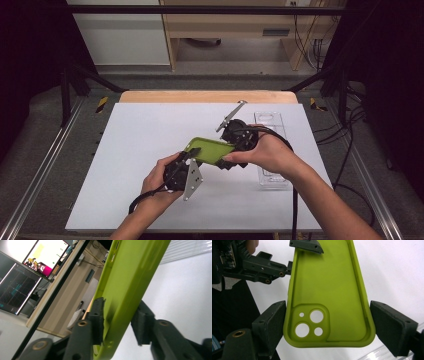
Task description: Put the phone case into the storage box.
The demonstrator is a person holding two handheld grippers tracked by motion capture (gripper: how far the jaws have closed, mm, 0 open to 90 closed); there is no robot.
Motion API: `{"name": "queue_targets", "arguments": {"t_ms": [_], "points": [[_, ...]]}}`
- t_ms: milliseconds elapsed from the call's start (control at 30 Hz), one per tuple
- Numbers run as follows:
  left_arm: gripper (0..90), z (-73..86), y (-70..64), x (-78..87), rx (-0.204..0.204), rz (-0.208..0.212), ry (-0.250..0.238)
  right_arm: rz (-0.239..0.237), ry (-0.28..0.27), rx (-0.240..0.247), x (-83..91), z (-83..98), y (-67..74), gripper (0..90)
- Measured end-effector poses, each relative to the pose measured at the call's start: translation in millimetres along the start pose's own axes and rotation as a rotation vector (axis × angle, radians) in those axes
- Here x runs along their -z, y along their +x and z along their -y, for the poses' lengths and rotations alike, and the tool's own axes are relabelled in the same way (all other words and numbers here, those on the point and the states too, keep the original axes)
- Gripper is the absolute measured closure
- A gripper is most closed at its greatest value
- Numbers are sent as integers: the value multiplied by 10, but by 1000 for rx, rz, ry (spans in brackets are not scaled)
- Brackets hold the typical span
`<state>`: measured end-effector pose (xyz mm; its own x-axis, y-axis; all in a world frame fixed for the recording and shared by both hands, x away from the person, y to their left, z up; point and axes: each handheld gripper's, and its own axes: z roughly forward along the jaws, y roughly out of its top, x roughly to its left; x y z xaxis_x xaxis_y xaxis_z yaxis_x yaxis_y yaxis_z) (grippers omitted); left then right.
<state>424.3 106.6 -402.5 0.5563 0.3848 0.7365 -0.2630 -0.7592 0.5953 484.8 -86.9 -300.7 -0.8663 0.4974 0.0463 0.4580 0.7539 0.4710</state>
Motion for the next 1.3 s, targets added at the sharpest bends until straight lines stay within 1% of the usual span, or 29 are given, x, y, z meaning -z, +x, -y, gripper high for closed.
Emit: {"name": "queue_targets", "arguments": {"t_ms": [33,167,300,433,667,867,933,1167,1200,1267,1300], "points": [[675,-4,-3,2,-6,-1,0,-1,2,0,2,1,2,170],[702,-11,-26,-6,-24,-1,7,-5,2,-6,11,3,-3,169],[713,-7,-47,-17,-34,0,11,-5,11,-9,-1,2,-9,169],[729,2,-79,-25,-56,0,14,-9,15,-12,-10,0,-16,168],[765,-4,-144,-33,-111,8,33,-10,22,-16,-14,-2,-8,166],[772,-7,-167,-32,-130,7,46,-11,31,-20,-30,-2,0,163],[773,-9,-168,-27,-142,3,49,-15,30,-19,-34,-2,-1,162],[775,-12,-179,-24,-147,8,53,-7,25,-4,-50,14,16,155],[775,-15,-175,-23,-143,8,54,-1,26,5,-50,19,20,148],[775,-18,-167,-25,-133,4,53,3,25,15,-49,30,22,108],[775,-19,-163,-24,-134,4,55,2,19,11,-44,36,24,98]]}}
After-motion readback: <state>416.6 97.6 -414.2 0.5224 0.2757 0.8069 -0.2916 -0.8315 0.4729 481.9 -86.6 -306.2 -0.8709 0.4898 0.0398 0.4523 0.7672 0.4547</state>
